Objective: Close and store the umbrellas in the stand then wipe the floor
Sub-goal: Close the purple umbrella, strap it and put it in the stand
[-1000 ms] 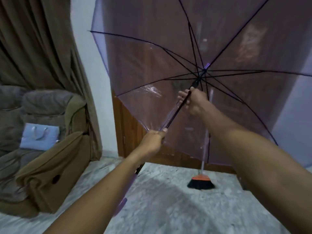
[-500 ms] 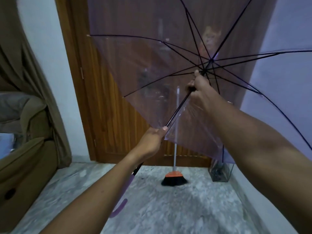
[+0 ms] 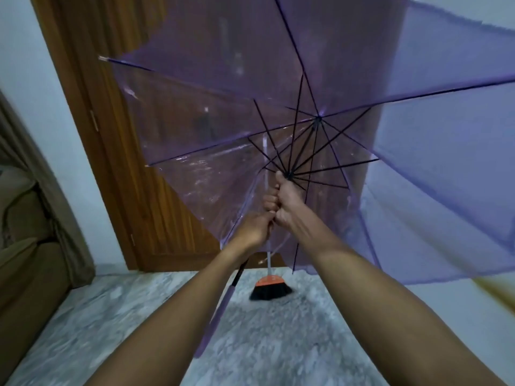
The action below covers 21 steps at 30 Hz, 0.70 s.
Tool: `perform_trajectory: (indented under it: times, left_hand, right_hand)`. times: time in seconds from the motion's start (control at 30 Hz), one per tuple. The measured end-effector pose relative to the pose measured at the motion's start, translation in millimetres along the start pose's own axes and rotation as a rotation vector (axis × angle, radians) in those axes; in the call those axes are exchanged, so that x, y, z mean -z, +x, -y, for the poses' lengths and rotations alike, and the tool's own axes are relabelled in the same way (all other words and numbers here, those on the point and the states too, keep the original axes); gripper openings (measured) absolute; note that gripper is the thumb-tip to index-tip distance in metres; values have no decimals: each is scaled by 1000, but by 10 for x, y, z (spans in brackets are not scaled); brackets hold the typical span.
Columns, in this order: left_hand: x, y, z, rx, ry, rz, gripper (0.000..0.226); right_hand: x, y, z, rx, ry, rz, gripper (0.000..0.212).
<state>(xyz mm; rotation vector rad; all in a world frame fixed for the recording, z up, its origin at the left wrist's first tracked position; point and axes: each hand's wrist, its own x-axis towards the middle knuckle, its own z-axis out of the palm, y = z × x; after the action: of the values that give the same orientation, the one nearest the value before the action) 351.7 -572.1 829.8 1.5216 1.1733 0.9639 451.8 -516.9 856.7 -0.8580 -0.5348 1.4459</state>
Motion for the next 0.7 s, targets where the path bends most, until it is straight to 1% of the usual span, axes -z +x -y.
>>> perform_trajectory:
  times: [0.07,0.13,0.2,0.23,0.3,0.33,0.37,0.4,0.47,0.53,0.57,0.63,0.7]
  left_hand:
    - [-107,1,-42,54,-21,45,46]
    - [-127,-17,-31,93,-26,136,36]
    - [-40,-87,99,145,-14,266,26]
    - [26,-142,192,198,-15,370,29]
    - [121,-270,352,307,-69,592,47]
    - [133,-324,406,325,-113,661,51]
    - [119,-361,433,309,-153,670,50]
    - [87,-364,434,269,-185,619,49]
    - [-1,-370,379,129,-203,454,48]
    - [-23,-340,311,40,-146,274,51]
    - [-2,-310,304,5,-87,213,52]
    - [26,-244,310,-59,-16,185,54]
    - [15,-150,286,-100,-17,181,53]
  right_hand:
    - [120,91,74,36,-23,-58,48]
    - [260,206,186,35,-28,-84,44]
    - [398,308,362,54,-30,-116,39]
    - [459,350,468,70,-27,-135,39]
    - [542,390,684,112,-4,-159,40]
    - [567,405,774,133,3,-162,39]
    - [578,425,842,150,-1,-165,37]
    - [570,430,890,166,-2,-159,34]
    - [528,445,948,204,-4,-149,26]
    - [461,465,983,237,4,-164,27]
    - [443,478,994,242,5,-185,29]
    - [416,476,1014,238,29,-210,31]
    - [352,446,942,207,30,-202,31]
